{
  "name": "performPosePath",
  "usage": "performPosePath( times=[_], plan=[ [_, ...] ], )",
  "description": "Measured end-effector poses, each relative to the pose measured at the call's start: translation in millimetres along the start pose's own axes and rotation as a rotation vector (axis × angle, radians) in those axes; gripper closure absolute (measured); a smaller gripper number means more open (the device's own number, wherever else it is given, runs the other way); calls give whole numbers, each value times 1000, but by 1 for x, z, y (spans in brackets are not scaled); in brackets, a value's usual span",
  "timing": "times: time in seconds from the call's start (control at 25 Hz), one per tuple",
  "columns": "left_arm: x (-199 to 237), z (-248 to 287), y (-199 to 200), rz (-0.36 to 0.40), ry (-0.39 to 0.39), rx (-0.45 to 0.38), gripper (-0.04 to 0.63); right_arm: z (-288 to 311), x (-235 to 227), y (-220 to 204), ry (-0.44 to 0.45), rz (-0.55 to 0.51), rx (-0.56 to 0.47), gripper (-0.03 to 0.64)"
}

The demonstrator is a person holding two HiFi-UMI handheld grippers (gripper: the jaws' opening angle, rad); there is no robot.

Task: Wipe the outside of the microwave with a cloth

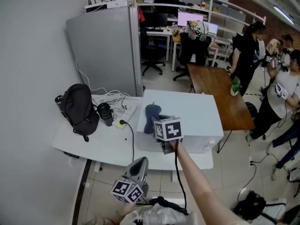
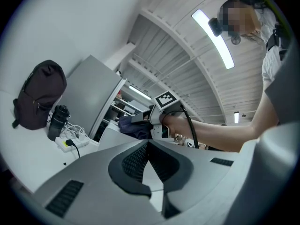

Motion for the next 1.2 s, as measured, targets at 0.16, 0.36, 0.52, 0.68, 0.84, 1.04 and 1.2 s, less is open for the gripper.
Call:
performPosePath(
  times=[0.16,0.36,0.52,0.68,0.84,1.04,1.2],
  plan=[
    [2,2,0,4,3,-4,609,-7,-25,-2,-44,-6,14,543],
    [-4,8,-4,-8,-14,-1,609,-55,-115,-15,-190,33,24,543],
    [-13,15,-12,-15,-44,19,609,-120,-210,-33,-370,100,31,543],
    [-21,23,-17,-21,-67,33,609,-177,-277,-55,-497,177,42,541],
    [-22,29,-21,-28,-75,37,609,-185,-282,-56,-500,162,43,541],
    [-24,30,-21,-19,-77,49,609,-170,-235,5,-407,89,-132,543],
    [-25,35,-14,8,-86,40,609,-114,-182,60,-302,-35,-193,543]
  ],
)
Point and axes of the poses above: the fingertips, and each gripper's own axes: z forward along the fingers, x to its left, y out of its top, the point moved 3 cm from there along -z, backward along the fingers, and after that the axes turned 2 degrees about z, right-handed, at the moved point
